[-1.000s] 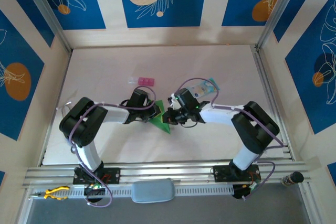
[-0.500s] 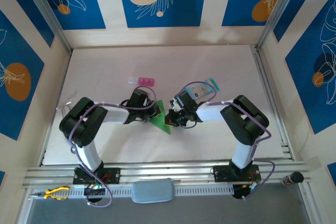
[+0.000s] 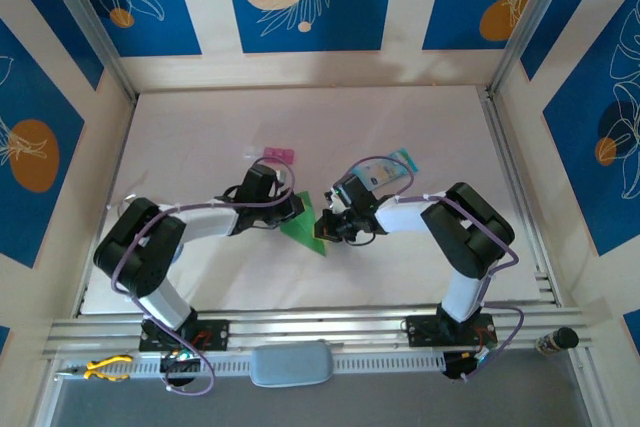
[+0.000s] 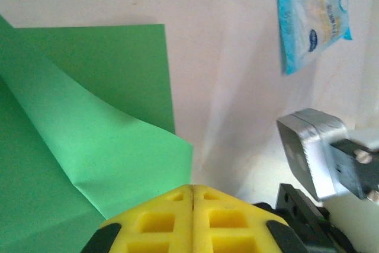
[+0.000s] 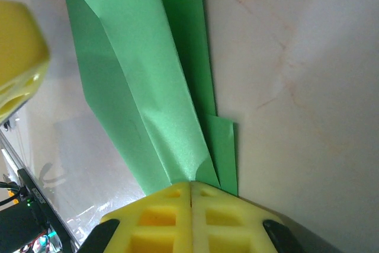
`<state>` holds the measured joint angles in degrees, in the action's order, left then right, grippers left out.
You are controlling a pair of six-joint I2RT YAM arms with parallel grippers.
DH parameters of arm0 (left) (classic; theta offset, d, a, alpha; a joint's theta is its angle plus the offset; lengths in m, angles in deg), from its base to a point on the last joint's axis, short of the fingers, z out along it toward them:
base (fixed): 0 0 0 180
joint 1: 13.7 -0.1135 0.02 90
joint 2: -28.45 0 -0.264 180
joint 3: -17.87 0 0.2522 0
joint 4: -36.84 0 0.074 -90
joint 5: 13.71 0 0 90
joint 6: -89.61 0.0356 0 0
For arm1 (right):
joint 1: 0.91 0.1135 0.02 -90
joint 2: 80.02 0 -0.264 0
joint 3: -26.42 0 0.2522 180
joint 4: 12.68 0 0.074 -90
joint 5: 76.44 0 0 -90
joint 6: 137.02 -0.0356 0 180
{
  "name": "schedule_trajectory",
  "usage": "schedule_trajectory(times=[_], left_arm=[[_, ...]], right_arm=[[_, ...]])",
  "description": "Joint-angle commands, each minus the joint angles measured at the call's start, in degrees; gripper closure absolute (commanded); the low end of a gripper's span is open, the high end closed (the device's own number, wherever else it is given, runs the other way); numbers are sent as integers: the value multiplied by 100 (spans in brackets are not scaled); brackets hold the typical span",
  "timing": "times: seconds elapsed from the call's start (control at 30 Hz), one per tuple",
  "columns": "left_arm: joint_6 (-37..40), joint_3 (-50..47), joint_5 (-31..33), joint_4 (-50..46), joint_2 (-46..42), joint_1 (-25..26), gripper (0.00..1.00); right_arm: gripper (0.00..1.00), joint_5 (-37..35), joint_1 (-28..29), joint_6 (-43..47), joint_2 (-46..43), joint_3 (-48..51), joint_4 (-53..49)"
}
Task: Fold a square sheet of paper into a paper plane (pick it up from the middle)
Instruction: Fourth fold the wing at the center of the table.
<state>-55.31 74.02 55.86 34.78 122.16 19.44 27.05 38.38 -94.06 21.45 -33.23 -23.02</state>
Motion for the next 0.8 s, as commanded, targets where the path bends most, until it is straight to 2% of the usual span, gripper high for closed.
schedule_trajectory(times=[0.0, 0.3, 0.5, 0.77], left_arm=[[210, 59, -343, -383, -24, 153, 97], [37, 75, -649, -149, 551, 370, 97], [165, -29, -155, -520, 696, 316, 97], [203, 85, 162, -731, 708, 37, 96]], right_arm=[[100, -198, -44, 29, 138, 62, -726], [100, -215, -48, 22, 162, 94, -724], [100, -233, -53, 21, 177, 154, -738], [100, -330, -46, 117, 198, 166, -894]])
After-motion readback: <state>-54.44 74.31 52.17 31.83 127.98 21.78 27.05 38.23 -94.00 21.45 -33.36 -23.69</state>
